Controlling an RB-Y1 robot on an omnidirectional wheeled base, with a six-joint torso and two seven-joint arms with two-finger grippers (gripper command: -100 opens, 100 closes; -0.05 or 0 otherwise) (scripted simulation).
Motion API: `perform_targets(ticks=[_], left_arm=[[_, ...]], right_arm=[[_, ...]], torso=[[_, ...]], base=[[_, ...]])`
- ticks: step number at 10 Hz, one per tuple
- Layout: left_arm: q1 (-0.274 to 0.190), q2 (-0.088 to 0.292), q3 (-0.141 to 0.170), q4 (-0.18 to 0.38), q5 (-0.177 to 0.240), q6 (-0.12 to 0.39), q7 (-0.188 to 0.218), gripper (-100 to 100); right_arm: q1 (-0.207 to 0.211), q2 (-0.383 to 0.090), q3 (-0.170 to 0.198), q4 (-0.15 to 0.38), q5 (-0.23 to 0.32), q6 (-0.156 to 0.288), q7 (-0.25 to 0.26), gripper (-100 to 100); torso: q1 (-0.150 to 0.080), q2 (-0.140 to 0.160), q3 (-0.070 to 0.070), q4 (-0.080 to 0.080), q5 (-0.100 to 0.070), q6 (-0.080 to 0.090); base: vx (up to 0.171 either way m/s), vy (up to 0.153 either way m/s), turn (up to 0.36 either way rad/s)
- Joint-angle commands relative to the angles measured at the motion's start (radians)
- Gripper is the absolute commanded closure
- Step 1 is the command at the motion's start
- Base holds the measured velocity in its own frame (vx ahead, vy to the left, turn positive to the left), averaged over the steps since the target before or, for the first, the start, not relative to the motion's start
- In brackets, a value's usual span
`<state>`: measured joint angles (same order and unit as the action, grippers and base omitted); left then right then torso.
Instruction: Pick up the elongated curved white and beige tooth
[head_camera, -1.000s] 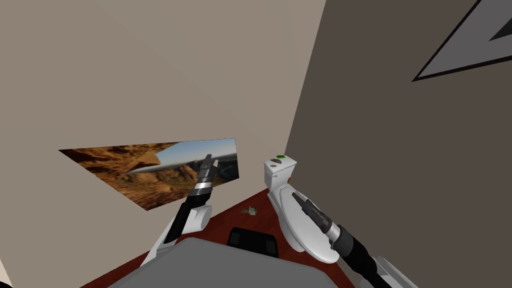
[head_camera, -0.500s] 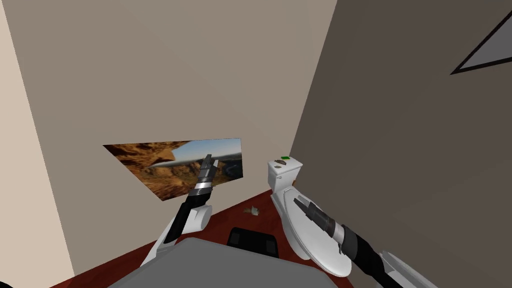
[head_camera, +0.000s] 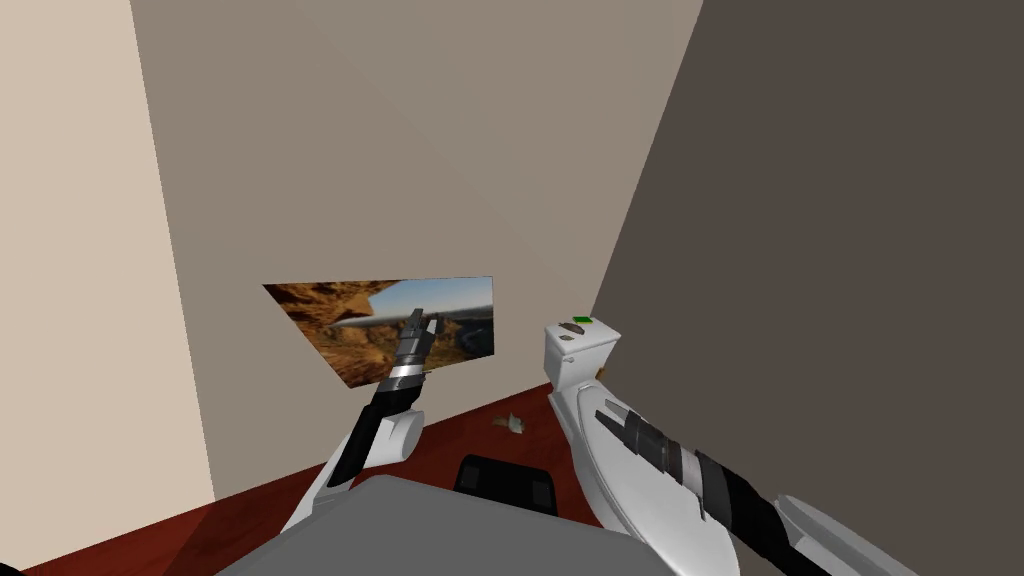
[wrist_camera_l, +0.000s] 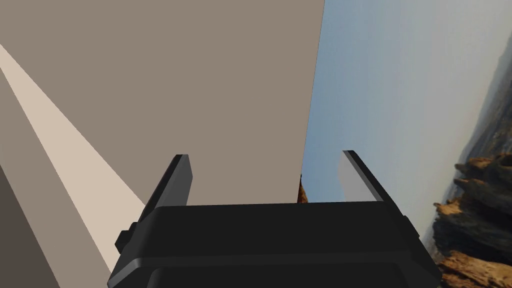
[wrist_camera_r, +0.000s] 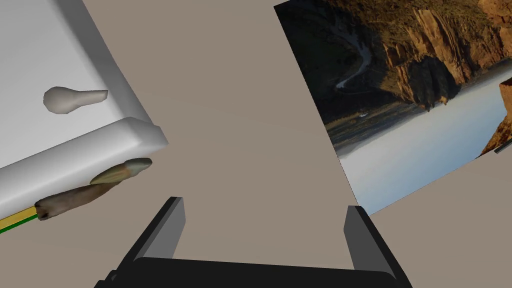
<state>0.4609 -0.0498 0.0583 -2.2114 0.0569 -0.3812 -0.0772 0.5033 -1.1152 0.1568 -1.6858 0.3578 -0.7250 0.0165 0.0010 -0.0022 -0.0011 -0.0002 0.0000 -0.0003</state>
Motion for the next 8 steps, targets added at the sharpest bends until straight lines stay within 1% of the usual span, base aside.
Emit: perform_targets(ticks=[1,2,3,4,5,6,7,8], left_arm=[[0.0,0.0,0.0,0.0,0.0,0.0,0.0,0],[0.0,0.0,0.0,0.0,0.0,0.0,0.0,0],[0.0,0.0,0.0,0.0,0.0,0.0,0.0,0],[0.0,0.0,0.0,0.0,0.0,0.0,0.0,0],[0.0,0.0,0.0,0.0,0.0,0.0,0.0,0],[0.0,0.0,0.0,0.0,0.0,0.0,0.0,0],[0.0,0.0,0.0,0.0,0.0,0.0,0.0,0],[0.0,0.0,0.0,0.0,0.0,0.0,0.0,0]], right_arm=[[0.002,-0.05,0.004,0.007,0.016,0.0,0.003,-100],[-0.011,-0.079,0.023,0.044,0.052,-0.009,0.011,-100],[-0.011,-0.115,0.023,0.044,0.052,-0.009,0.011,-100],[-0.024,-0.148,0.043,0.079,0.089,-0.018,0.02,-100],[-0.024,-0.177,0.043,0.079,0.089,-0.018,0.02,-100],[-0.038,-0.211,0.066,0.113,0.126,-0.026,0.03,-100],[-0.038,-0.236,0.066,0.113,0.126,-0.026,0.03,-100],[-0.051,-0.267,0.089,0.144,0.163,-0.034,0.041,-100]], torso=[[0.0,0.0,0.0,0.0,0.0,0.0],[0.0,0.0,0.0,0.0,0.0,0.001],[0.0,-0.001,-0.001,0.0,0.0,0.0],[0.001,-0.001,-0.001,0.0,0.0,0.001],[0.001,-0.002,-0.001,0.0,0.0,0.0],[0.0,-0.002,-0.001,0.0,0.0,0.001],[0.0,-0.003,-0.001,-0.001,0.0,0.0],[0.0,-0.002,-0.001,0.0,0.0,0.001]], base=[[0.02,0.029,0.168],[0.032,0.039,0.232],[0.029,0.037,0.107],[0.047,0.052,0.241],[0.042,0.029,0.106],[0.053,0.034,0.214],[0.045,0.024,0.117],[0.055,0.036,0.204]])
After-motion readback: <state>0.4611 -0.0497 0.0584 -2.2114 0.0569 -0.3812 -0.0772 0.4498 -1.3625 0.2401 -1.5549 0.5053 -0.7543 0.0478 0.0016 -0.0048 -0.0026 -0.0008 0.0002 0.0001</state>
